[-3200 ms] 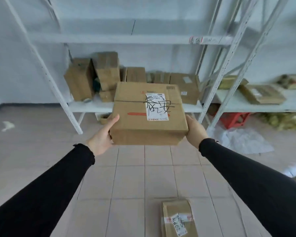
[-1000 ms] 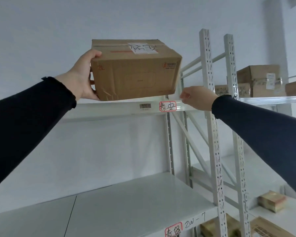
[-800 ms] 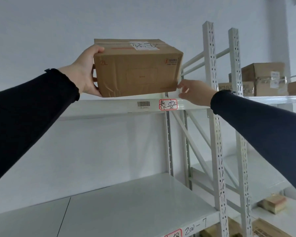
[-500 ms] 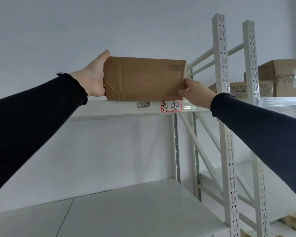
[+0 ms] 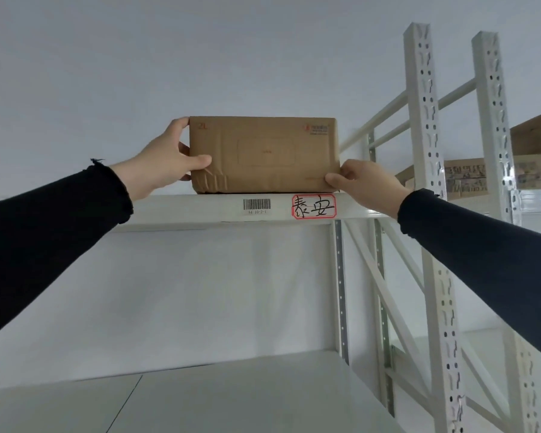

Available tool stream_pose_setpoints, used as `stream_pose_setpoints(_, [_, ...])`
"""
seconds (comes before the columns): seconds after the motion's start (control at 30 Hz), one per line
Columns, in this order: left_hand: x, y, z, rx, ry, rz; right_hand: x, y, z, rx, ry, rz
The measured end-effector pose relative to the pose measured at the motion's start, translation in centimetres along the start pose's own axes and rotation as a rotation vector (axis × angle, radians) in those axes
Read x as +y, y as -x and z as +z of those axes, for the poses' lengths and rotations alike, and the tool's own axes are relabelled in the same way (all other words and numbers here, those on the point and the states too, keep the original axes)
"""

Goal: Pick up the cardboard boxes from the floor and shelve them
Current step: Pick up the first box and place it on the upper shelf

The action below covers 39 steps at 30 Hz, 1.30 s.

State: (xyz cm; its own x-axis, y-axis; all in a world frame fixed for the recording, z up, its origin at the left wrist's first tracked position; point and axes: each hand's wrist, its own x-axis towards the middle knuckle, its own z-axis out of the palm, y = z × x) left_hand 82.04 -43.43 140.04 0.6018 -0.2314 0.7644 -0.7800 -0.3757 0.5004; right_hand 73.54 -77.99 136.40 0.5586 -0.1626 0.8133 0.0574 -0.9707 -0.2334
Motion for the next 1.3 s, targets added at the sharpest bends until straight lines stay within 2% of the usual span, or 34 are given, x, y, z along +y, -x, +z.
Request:
stream_pose_setpoints(0.1, [-0.4,-0.8,0.5,-0.005,-0.023,-0.020,0.1,-1.0,0.4,-0.034,0.009,-0.004])
stream_pose_setpoints(0.43, [-2.7,-5.3,2.7,-0.083,-0.061,-0.141,0.9,-7.2,2.3,-0.329,0.050,0.112])
stream_pose_setpoints(0.73, [-4.8,-7.4,3.5,-0.096,-0.085,-0.209,0.8,-9.7,4.4,-0.380,0.084,0.154])
stream_pose_setpoints(0.87, [-5.1,-7.4,3.3,-0.094,-0.120,-0.222,0.7,-9.3,4.2,-0.331,0.123,0.160])
stream_pose_setpoints(0.97, [-4.8,-6.7,2.5,-0.064,-0.259,-0.221,0.4,-8.6,3.7,-0.250,0.169,0.158])
stream_pose_setpoints(1.17, [-4.5,-2.8,0.8,0.042,-0.559,0.081,-1.0,-4.8,3.3,0.123,0.213,-0.037])
stream_pose_setpoints(1.3, [-4.9,0.5,-0.5,0.035,-0.621,0.194,-3.6,-0.9,3.7,0.194,0.181,-0.154])
